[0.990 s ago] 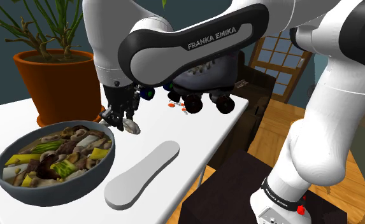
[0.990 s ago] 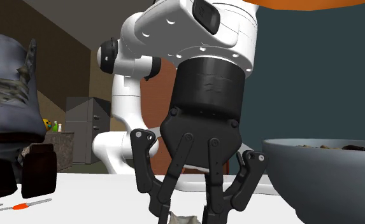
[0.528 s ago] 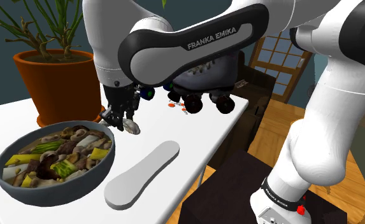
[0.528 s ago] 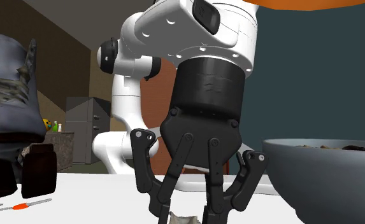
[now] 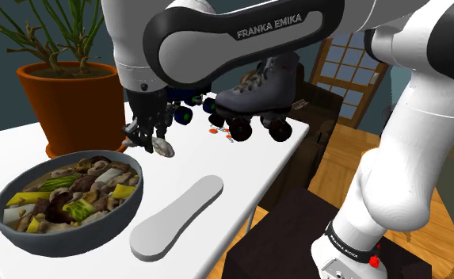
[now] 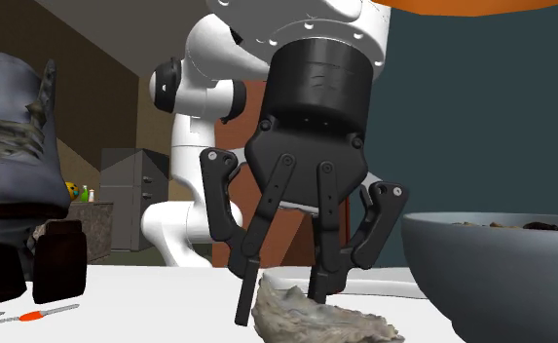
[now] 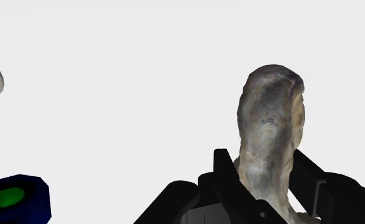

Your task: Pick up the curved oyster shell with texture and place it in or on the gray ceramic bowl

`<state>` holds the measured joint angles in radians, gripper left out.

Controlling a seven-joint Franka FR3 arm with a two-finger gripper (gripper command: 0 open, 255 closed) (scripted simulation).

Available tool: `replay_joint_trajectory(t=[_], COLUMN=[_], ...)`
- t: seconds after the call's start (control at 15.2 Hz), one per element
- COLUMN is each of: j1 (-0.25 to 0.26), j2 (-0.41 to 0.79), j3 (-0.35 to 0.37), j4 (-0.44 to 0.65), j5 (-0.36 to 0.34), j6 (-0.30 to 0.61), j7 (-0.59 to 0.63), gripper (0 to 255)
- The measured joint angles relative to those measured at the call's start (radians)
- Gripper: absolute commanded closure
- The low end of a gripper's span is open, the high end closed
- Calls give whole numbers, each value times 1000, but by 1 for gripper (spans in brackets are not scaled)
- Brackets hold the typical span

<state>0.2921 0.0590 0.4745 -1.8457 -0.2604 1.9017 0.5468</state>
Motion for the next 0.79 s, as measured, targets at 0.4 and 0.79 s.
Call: replay_joint_trajectory(t=[0.4,0.79], j1=[2,3], j2=[-7,-8], j3=[2,3], j4=[70,150], j5=[9,14], j6=[-74,-154], j7=[-17,-35], gripper=[255,255])
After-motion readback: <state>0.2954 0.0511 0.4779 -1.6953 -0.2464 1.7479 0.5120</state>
